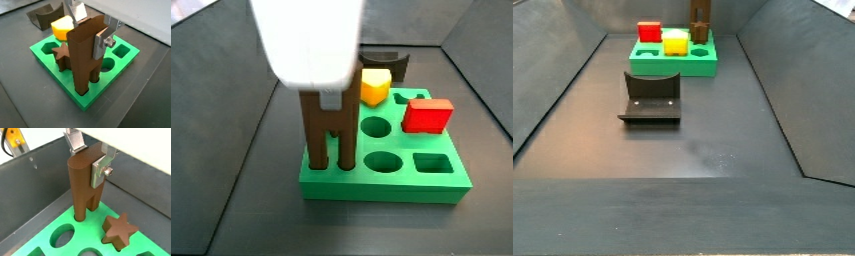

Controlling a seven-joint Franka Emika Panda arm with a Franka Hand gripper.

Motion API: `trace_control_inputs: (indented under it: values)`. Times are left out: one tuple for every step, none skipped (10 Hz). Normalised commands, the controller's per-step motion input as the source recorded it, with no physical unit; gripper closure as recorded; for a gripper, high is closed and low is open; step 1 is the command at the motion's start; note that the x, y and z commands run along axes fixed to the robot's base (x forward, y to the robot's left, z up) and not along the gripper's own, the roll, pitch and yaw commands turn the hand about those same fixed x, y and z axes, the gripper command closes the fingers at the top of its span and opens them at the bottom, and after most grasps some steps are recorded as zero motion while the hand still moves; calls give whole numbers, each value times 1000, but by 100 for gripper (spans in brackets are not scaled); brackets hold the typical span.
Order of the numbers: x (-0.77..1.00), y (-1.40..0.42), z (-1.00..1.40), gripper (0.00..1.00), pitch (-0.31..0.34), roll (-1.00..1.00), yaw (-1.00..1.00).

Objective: Pick up the square-circle object. Move up. Rotate the square-circle object. Place the square-circle object on the fixture. Regrasp the square-circle object. Move to above the board. Insert the square-circle object.
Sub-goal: Insert the square-circle object.

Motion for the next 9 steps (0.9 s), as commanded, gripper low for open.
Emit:
trace_control_inputs:
  values:
    - [269, 0, -263, 100, 0, 80, -14]
    - [266, -6, -317, 100, 0, 116, -14]
    - [194, -91, -426, 100, 0, 186, -3]
    - [169, -149, -480, 100, -3, 231, 0]
    - [209, -97, -480, 100, 0, 196, 0]
    - [209, -40, -517, 100, 0, 166, 0]
    - [194, 0, -517, 100, 3, 129, 0]
    - [134, 0, -411, 100, 0, 66, 0]
    - [0, 0, -106, 100, -36, 7, 0]
